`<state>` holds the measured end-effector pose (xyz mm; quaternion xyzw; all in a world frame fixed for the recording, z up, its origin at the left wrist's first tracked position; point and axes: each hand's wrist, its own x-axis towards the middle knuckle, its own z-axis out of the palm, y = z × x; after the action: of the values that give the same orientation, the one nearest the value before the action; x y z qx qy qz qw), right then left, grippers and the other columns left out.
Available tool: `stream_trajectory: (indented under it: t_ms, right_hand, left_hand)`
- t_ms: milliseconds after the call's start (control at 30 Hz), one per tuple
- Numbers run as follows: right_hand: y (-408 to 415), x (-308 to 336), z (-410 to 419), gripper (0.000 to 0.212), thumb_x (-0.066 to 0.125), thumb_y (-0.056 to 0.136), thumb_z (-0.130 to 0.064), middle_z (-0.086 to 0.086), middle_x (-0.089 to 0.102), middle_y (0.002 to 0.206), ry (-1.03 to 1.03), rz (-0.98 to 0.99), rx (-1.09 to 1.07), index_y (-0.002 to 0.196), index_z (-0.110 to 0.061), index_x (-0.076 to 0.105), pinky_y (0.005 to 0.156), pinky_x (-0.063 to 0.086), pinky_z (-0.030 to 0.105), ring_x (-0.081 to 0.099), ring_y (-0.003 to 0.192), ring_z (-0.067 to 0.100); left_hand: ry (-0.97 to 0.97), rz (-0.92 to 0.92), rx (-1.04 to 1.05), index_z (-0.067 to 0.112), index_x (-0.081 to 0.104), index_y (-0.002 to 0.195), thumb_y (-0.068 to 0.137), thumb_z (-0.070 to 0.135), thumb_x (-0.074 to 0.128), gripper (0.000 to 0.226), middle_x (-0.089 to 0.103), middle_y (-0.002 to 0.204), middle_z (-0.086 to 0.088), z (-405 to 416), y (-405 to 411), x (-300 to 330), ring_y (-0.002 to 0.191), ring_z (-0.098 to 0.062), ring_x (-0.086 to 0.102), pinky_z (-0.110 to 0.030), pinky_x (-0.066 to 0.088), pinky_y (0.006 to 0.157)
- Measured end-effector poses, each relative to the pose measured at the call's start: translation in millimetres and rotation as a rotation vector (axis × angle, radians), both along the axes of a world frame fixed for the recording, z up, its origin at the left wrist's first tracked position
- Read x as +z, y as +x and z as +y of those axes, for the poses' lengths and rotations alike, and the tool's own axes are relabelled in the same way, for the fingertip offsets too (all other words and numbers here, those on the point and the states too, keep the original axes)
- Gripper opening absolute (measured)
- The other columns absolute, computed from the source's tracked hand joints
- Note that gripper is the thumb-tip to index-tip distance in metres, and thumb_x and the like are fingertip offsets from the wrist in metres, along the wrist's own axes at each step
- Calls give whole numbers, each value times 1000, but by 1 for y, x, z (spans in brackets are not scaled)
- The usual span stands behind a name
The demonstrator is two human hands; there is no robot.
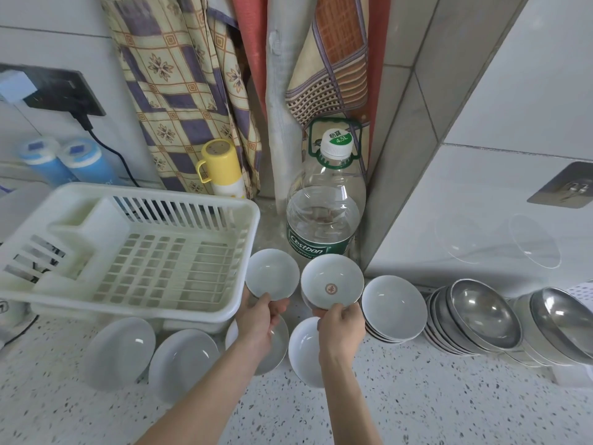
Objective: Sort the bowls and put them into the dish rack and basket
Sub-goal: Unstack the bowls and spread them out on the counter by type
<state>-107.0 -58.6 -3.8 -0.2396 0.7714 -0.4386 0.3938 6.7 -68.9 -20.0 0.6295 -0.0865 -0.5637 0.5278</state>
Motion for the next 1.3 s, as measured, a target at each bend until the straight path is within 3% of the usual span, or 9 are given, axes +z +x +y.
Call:
stream_trajectory:
  t_ms: [67, 200, 300, 400, 467, 733, 900, 1133, 1300]
  right_hand:
    - [-2, 3, 5, 21, 35, 92, -6, 3, 73, 65, -36, -8, 12, 95, -5, 56, 72, 51, 34, 61, 52, 1]
    - [-5, 9, 12, 23, 35, 90, -6, 1, 72, 60, -116, -31, 11, 100, -6, 56, 56, 41, 25, 59, 46, 0]
    - [-6, 15, 20, 24, 36, 90, -8, -3, 73, 60, -155, -47, 35, 103, -9, 56, 57, 43, 25, 56, 46, 5]
    - [-8, 20, 31, 19, 37, 90, -9, -4, 72, 60, -185, -37, 33, 94, -13, 55, 51, 41, 19, 49, 42, 5]
    - [-9, 24, 42, 18, 37, 89, -9, -1, 72, 61, -217, -51, 15, 91, -12, 55, 52, 40, 23, 46, 39, 6]
    - [-10, 34, 91, 24, 37, 93, -8, 4, 72, 63, -324, -71, -40, 105, -8, 57, 48, 39, 25, 43, 40, 9]
    - [-7, 33, 123, 21, 36, 91, -6, 9, 72, 64, -312, -132, -80, 95, -14, 55, 44, 32, 25, 36, 39, 10]
    - [3, 23, 162, 20, 36, 92, -1, 20, 69, 62, -259, -180, -134, 95, -2, 56, 37, 30, 19, 33, 37, 9]
    - [10, 14, 187, 23, 38, 90, 0, 16, 68, 58, -212, -163, -114, 94, -5, 60, 37, 30, 19, 33, 36, 7]
  left_hand:
    - [-29, 18, 0, 31, 49, 127, 99, 0, 46, 42, 75, 62, -7, 3, 0, -1, 60, -17, 64, -16, 31, 35]
    - [-56, 43, -5, 33, 38, 144, 99, 0, 47, 56, 76, 67, -10, 7, -1, -1, 58, -15, 67, -17, 33, 37]
    - [-81, 47, -24, 35, 36, 146, 100, 0, 46, 59, 76, 68, -11, 11, -2, 2, 54, -12, 68, -18, 32, 38]
    - [-104, 39, -53, 38, 36, 148, 100, -2, 45, 63, 76, 68, -5, 18, -5, 8, 61, -14, 73, -18, 32, 39]
    - [-117, 28, -71, 38, 37, 147, 100, -2, 45, 62, 76, 67, -5, 25, -6, 11, 64, -16, 72, -18, 32, 39]
    - [-174, 4, -173, 46, 45, 138, 94, -3, 46, 66, 78, 78, -7, 62, -2, 27, 71, -24, 68, -19, 28, 40]
    - [-233, 0, -275, 50, 48, 135, 92, -3, 46, 69, 77, 78, -7, 99, 13, 26, 67, -22, 62, -20, 29, 40]
    - [-205, -6, -326, 40, 50, 134, 96, -3, 46, 57, 76, 83, -19, 140, 48, 22, 57, -15, 67, -18, 32, 35]
    - [-176, -25, -385, 43, 47, 138, 99, 1, 45, 57, 76, 83, -20, 176, 80, 11, 73, -30, 57, -18, 28, 34]
